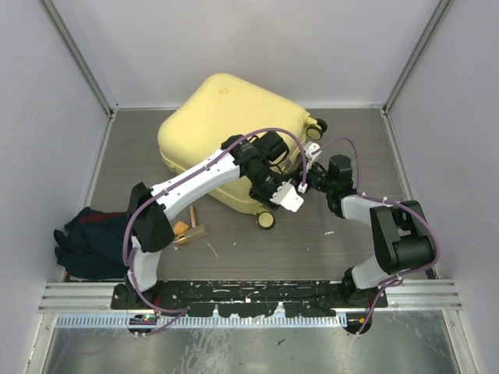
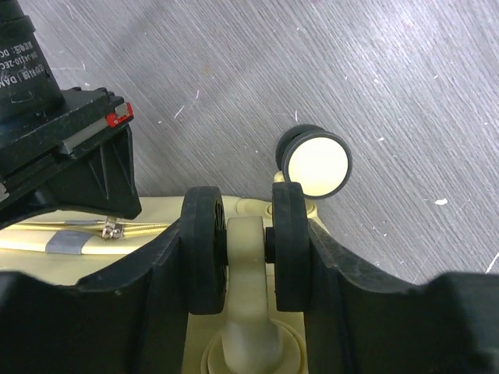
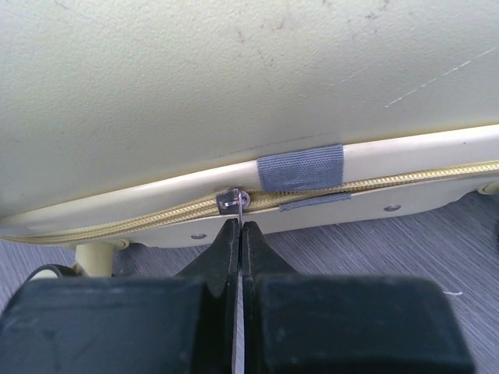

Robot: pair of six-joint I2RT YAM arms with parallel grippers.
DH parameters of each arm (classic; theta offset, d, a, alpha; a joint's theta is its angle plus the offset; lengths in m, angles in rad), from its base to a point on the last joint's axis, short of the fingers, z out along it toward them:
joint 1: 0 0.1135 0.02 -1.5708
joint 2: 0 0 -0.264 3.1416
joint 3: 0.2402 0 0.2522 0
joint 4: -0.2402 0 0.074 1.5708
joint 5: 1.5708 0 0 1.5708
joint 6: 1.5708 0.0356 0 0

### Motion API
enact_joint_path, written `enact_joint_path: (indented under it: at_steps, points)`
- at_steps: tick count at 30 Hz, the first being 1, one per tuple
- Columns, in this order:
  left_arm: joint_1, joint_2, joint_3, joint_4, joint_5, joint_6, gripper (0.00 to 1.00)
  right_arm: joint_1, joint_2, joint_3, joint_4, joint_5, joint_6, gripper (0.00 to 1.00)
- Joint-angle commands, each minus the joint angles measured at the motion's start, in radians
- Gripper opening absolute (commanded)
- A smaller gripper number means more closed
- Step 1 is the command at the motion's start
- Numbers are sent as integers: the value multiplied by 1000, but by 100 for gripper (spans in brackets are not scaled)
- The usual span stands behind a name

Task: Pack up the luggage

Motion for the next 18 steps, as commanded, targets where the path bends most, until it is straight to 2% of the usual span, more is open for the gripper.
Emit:
enact_joint_path:
  at_steps: [1,3,6,18]
  points:
    - [-14,-56,-25,-119,19,74,24,-53,-27,46,29,82,-86,1]
    - [-16,-81,-64,-121,24,86,11,-90,-16,65,10,74,-98,1]
    - [-19,-111,-113,-124,27,99,1,-148,-14,81,-18,64,-134,1]
    - [-36,-234,-299,-160,-8,191,0,-314,-107,9,-85,16,-231,1]
